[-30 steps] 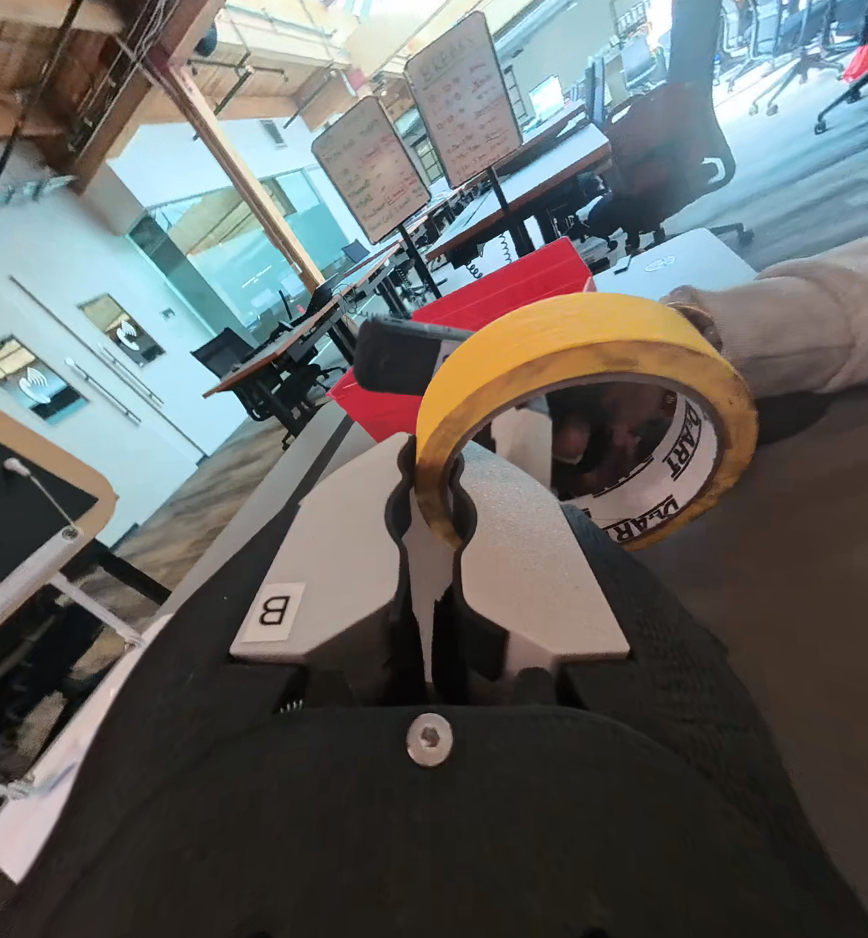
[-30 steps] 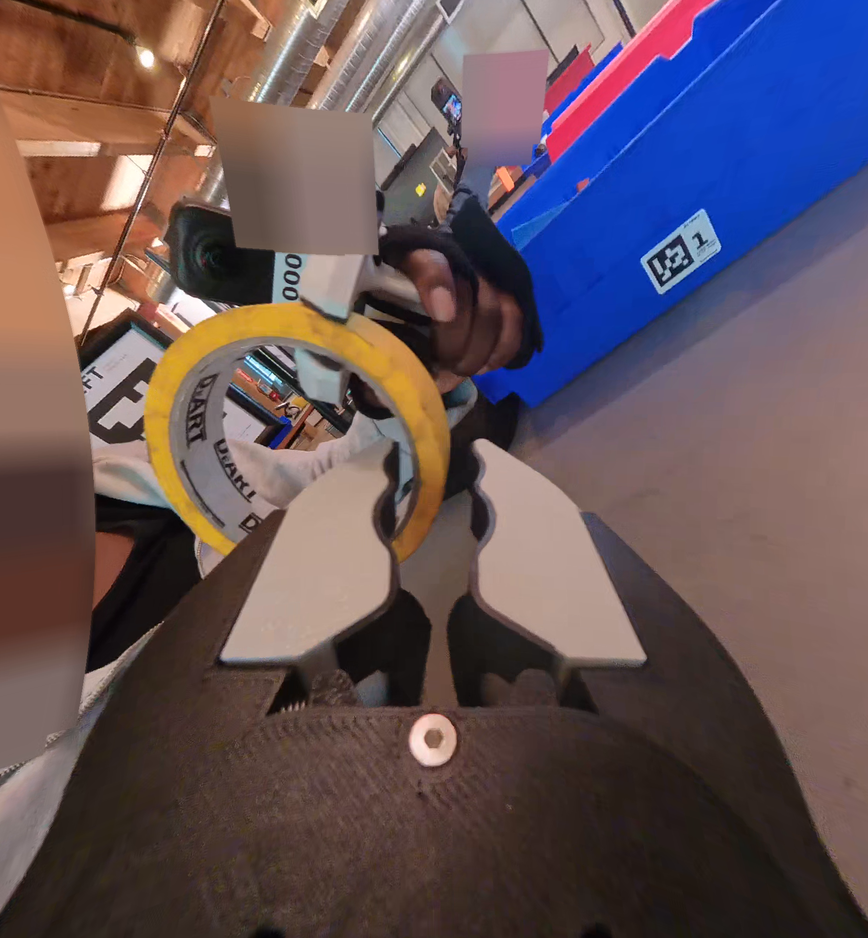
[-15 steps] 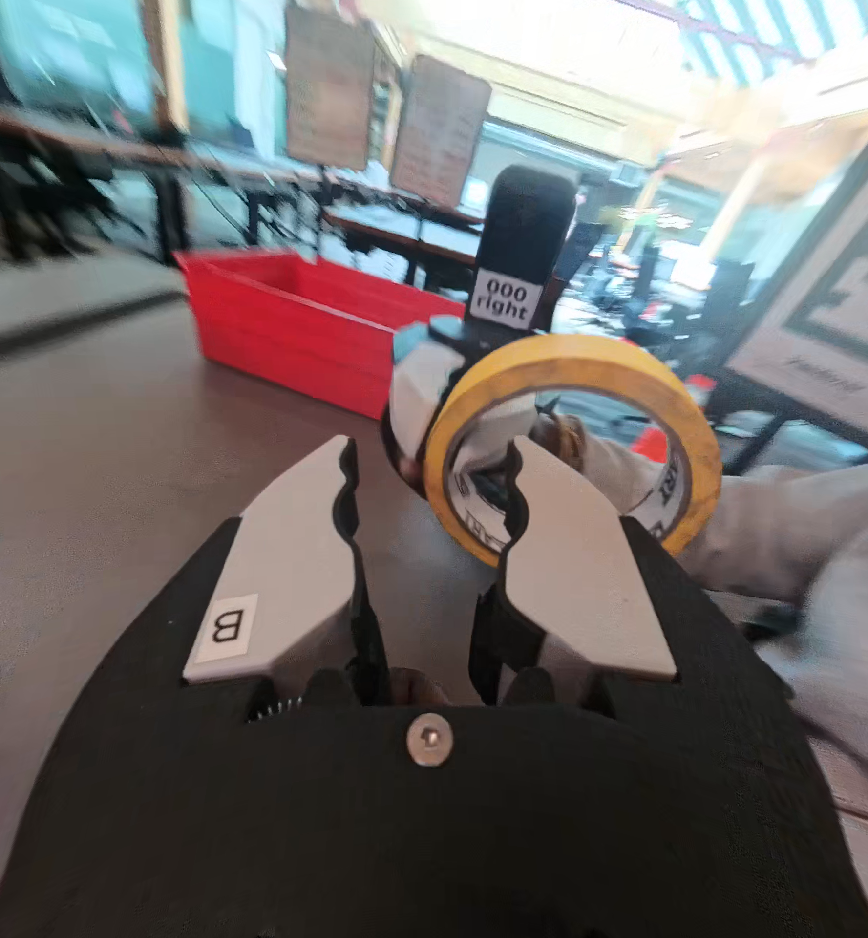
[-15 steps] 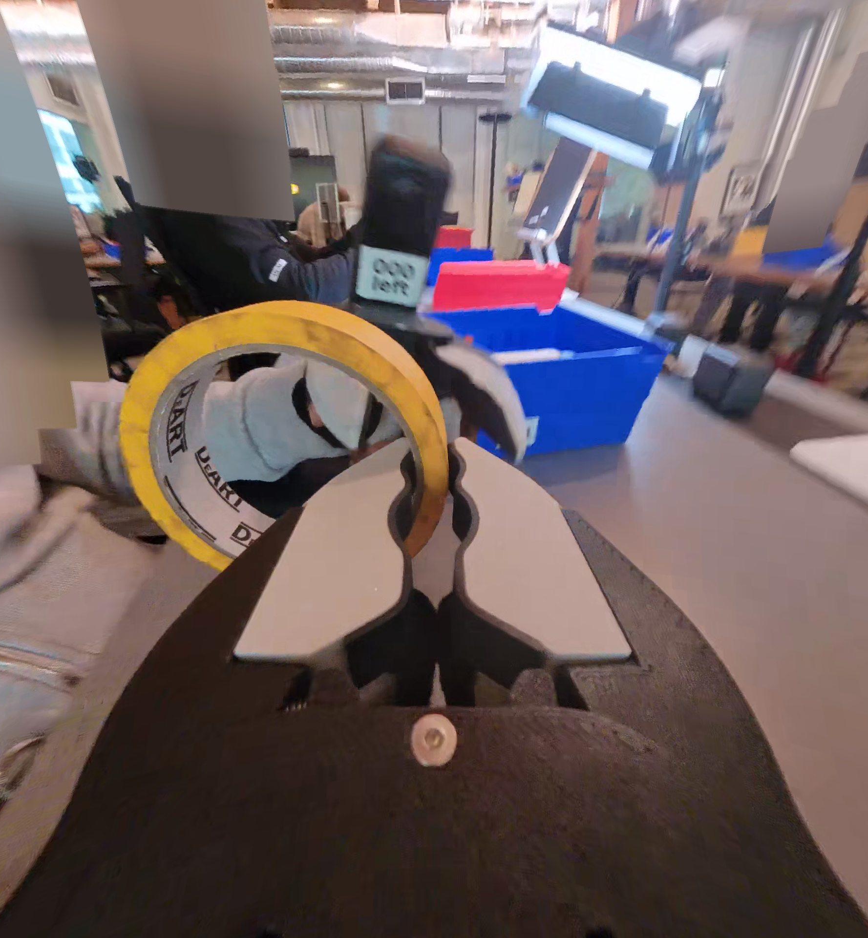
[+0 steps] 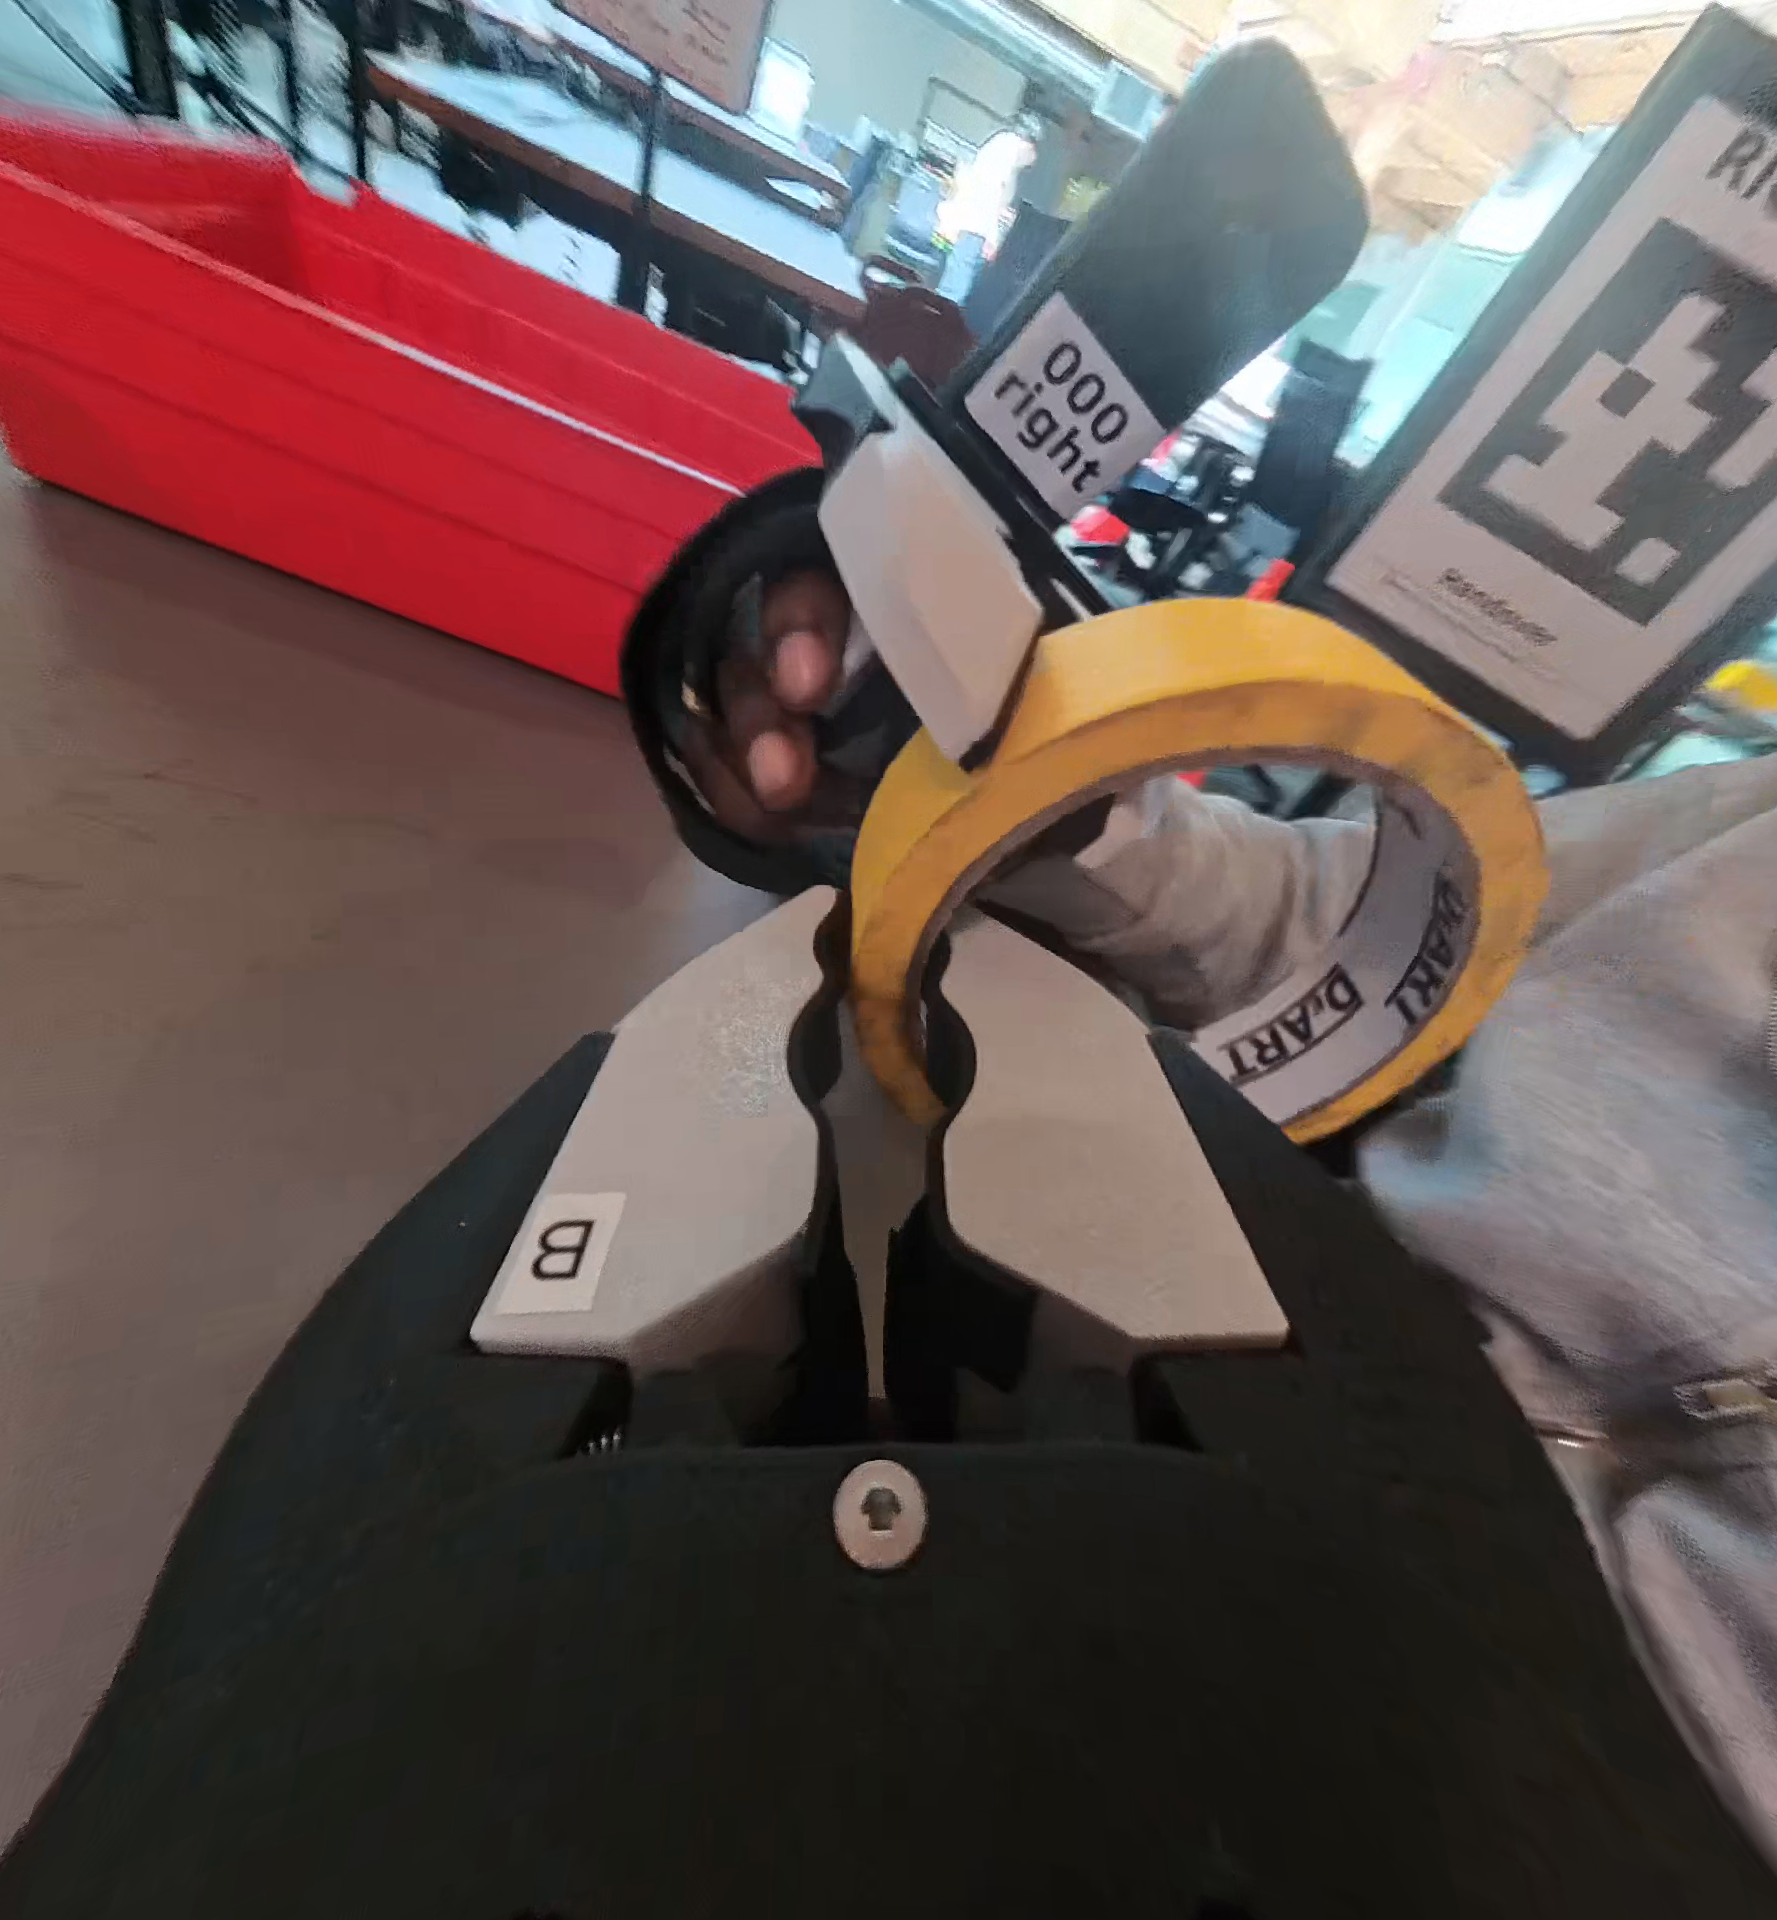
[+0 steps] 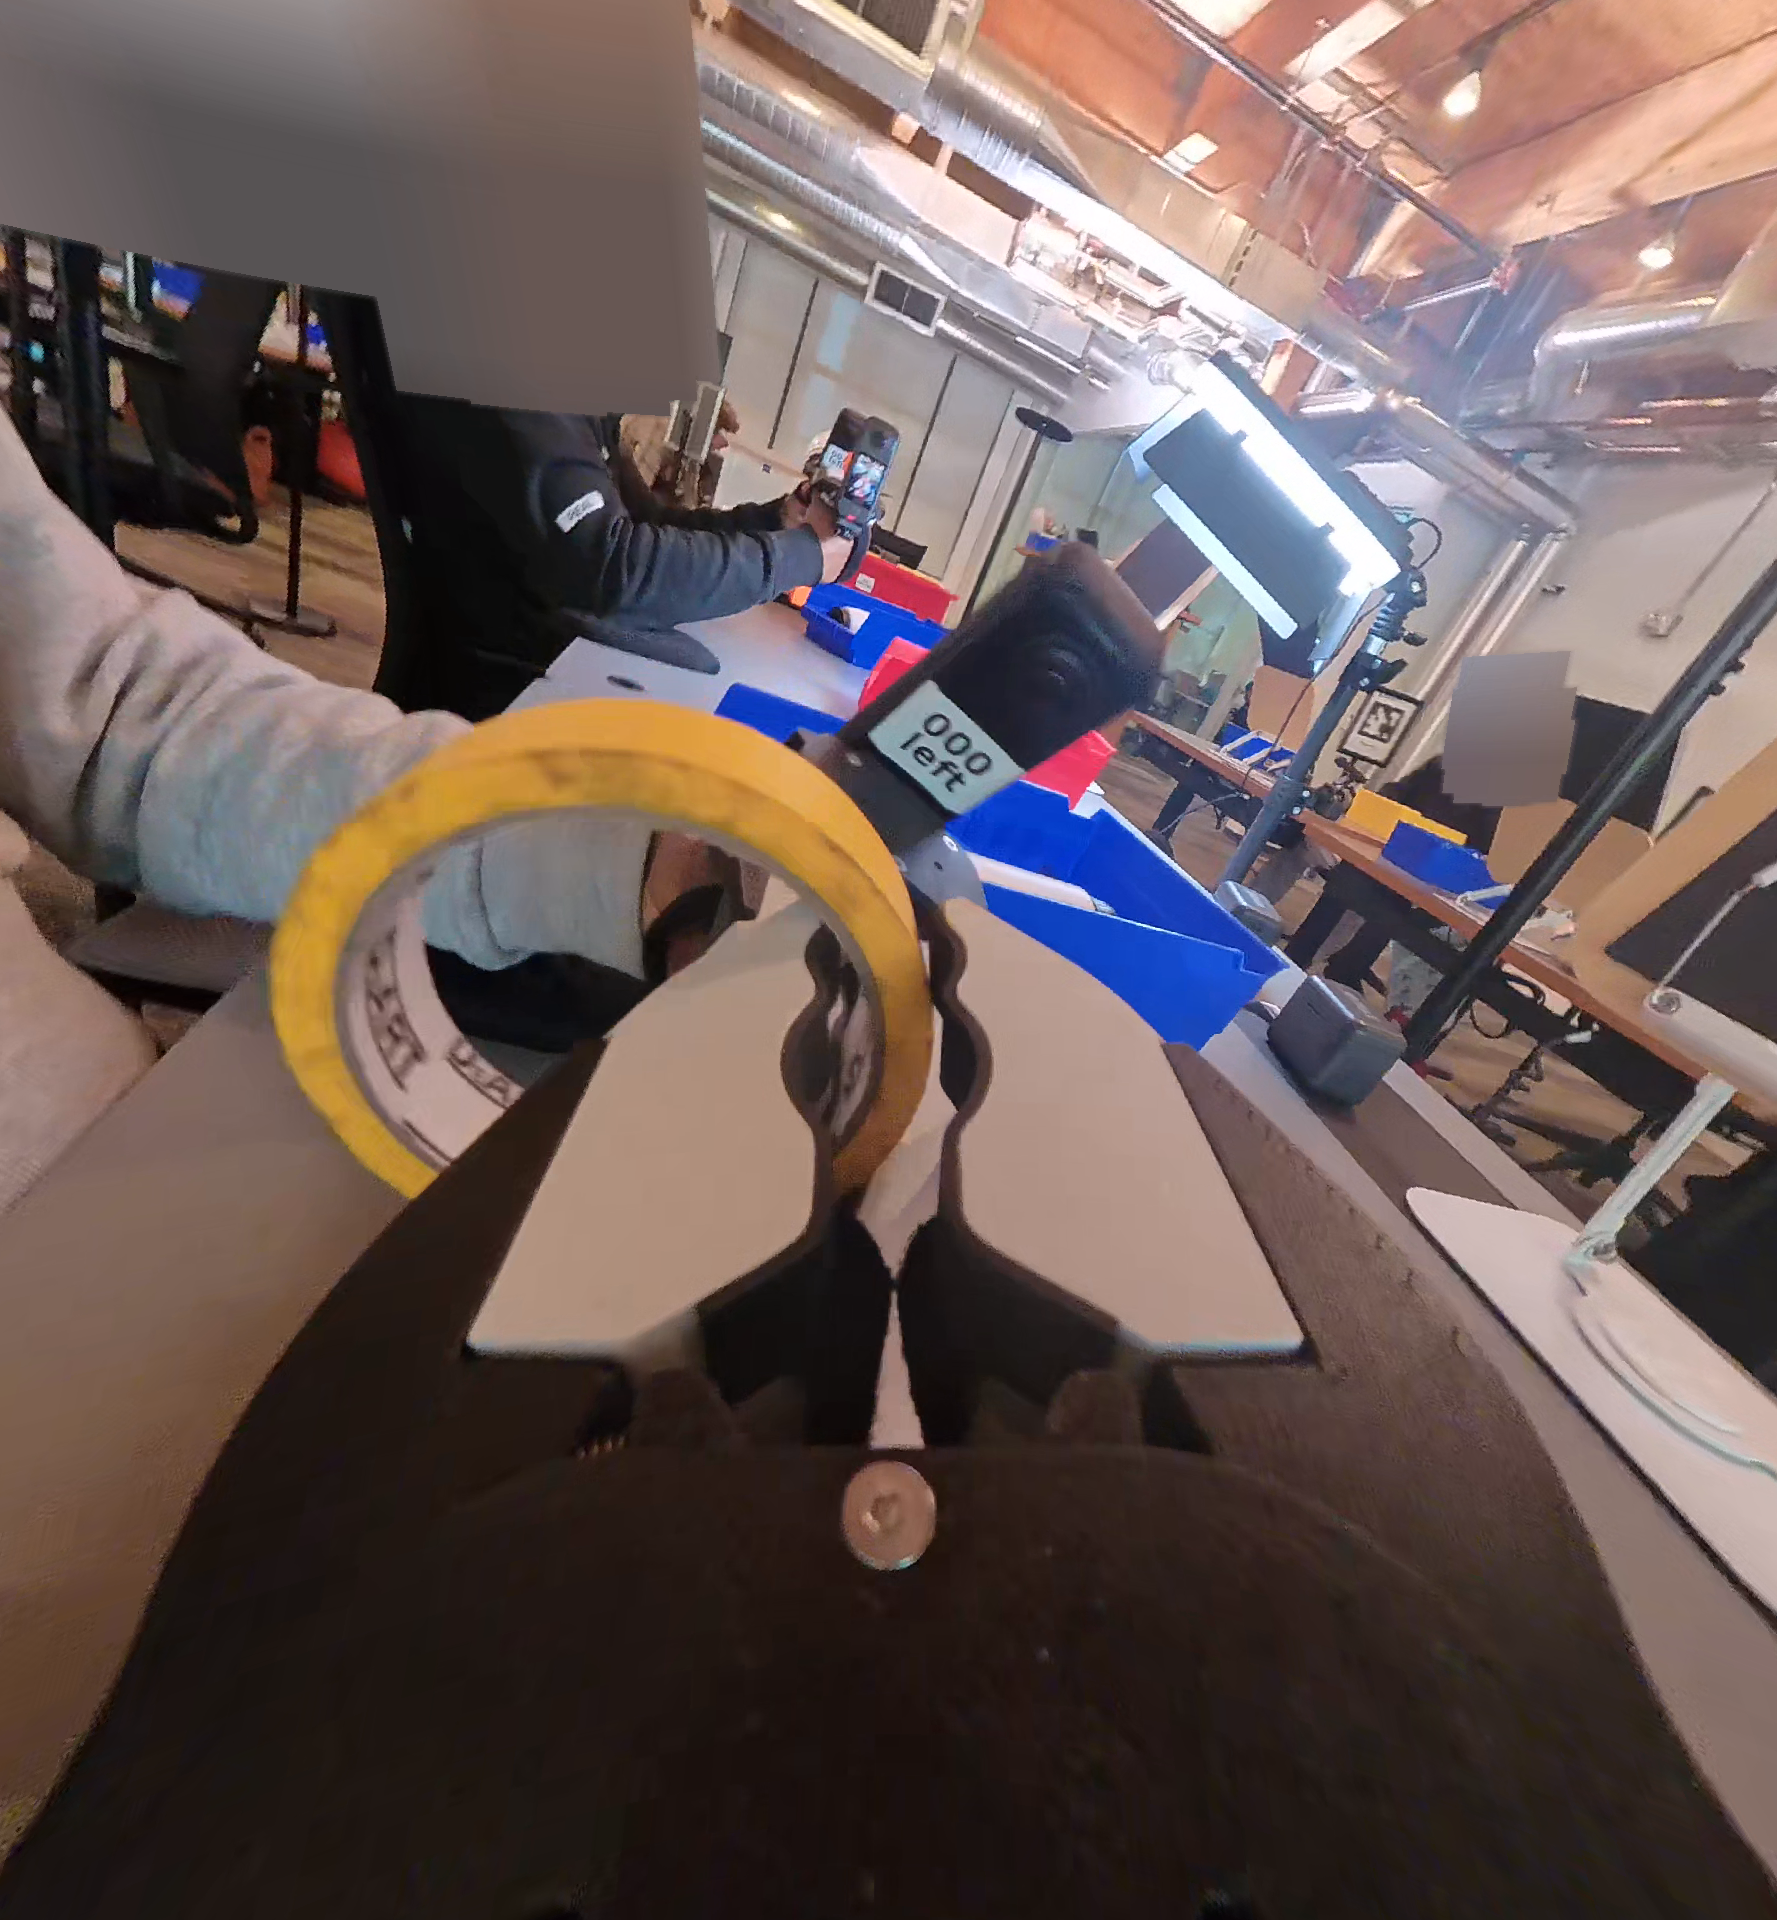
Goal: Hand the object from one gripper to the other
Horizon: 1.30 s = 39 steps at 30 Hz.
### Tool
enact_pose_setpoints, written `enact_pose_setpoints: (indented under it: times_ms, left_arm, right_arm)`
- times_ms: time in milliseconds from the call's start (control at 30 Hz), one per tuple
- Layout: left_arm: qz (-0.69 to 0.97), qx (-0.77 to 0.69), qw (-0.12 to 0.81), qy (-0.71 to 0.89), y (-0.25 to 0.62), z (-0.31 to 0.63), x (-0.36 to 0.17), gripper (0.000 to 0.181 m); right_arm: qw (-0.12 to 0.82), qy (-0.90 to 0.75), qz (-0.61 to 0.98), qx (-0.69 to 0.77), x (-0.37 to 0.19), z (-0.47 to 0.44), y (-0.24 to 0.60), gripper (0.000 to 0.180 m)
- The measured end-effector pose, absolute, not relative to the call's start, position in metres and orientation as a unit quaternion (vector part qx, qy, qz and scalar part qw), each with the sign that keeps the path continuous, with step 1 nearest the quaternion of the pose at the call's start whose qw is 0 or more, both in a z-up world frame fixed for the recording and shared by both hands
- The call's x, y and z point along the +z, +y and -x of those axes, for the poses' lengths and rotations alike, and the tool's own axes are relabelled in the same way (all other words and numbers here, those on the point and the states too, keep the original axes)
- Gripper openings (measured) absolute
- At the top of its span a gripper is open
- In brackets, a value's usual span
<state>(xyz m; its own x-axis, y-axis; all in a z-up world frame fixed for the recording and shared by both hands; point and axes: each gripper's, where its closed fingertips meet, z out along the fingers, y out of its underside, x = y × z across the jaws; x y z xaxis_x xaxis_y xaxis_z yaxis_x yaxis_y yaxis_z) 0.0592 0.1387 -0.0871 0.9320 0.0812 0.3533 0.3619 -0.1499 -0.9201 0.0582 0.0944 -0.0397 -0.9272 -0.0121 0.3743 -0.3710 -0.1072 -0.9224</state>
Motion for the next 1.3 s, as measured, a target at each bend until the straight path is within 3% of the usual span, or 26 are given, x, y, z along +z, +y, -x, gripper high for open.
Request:
enact_pose_setpoints:
  times_ms: [133,267,433,533,600,667,833,1067,1200,1300]
  left_arm:
    - [0.74,0.041,0.661,-0.118,0.124,-0.039,-0.069,0.011]
    - [0.712,0.217,0.665,-0.061,0.108,-0.025,-0.045,0.011]
    - [0.698,0.331,0.634,0.001,0.104,-0.027,-0.034,0.011]
    - [0.701,0.355,0.618,0.031,0.108,-0.031,-0.036,0.011]
    - [0.704,0.373,0.602,0.047,0.11,-0.032,-0.04,0.011]
    - [0.704,0.372,0.602,0.055,0.113,-0.035,-0.04,0.011]
    - [0.701,0.337,0.629,0.016,0.114,-0.033,-0.039,0.021]
    - [0.696,0.099,0.697,-0.142,0.108,-0.024,-0.046,0.044]
    - [0.693,-0.092,0.69,-0.186,0.122,-0.038,-0.062,0.043]
    - [0.712,-0.113,0.668,-0.185,0.13,-0.044,-0.074,0.034]
  right_arm:
    - [0.074,-0.646,-0.065,0.757,-0.032,-0.044,0.098,0.044]
    - [-0.101,-0.644,0.053,0.756,-0.039,-0.029,0.098,0.067]
    - [-0.354,-0.643,0.138,0.664,-0.07,-0.041,0.089,0.045]
    - [-0.385,-0.655,0.148,0.633,-0.081,-0.048,0.084,0.041]
    - [-0.389,-0.663,0.146,0.623,-0.085,-0.051,0.082,0.029]
    - [-0.38,-0.671,0.15,0.618,-0.09,-0.05,0.081,0.012]
    - [-0.314,-0.694,0.126,0.635,-0.092,-0.045,0.083,0.011]
    - [-0.083,-0.682,0.033,0.726,-0.06,-0.028,0.096,0.011]
    - [0.032,-0.658,-0.033,0.752,-0.042,-0.032,0.101,0.011]
    - [0.059,-0.645,-0.06,0.759,-0.036,-0.038,0.103,0.011]
